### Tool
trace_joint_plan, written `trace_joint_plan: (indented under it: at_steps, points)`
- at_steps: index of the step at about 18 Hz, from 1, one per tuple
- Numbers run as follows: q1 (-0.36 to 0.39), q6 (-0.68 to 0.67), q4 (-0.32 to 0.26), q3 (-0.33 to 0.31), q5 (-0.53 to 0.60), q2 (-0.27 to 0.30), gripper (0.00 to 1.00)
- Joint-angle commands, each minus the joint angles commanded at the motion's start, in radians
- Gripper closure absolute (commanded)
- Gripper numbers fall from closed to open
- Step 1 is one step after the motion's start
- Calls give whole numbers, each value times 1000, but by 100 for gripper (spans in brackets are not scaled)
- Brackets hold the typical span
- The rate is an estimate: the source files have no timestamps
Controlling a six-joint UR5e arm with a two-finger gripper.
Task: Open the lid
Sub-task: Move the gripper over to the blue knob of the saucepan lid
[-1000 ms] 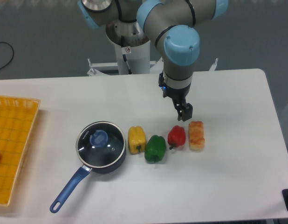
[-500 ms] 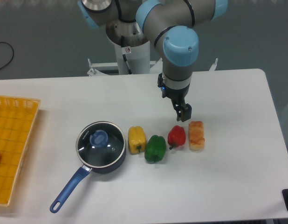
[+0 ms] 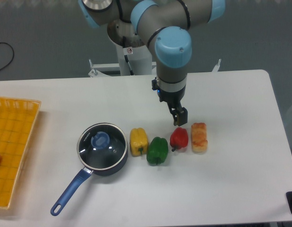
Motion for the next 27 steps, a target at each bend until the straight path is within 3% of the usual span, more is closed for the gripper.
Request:
trace_joint_plan:
  at_steps: [6, 13, 27]
  points:
    - [-69, -9, 20, 0, 3, -14, 0]
    - [-184, -143, 55, 3, 12, -55, 0]
    - [-322, -273, 55, 25, 40, -101, 0]
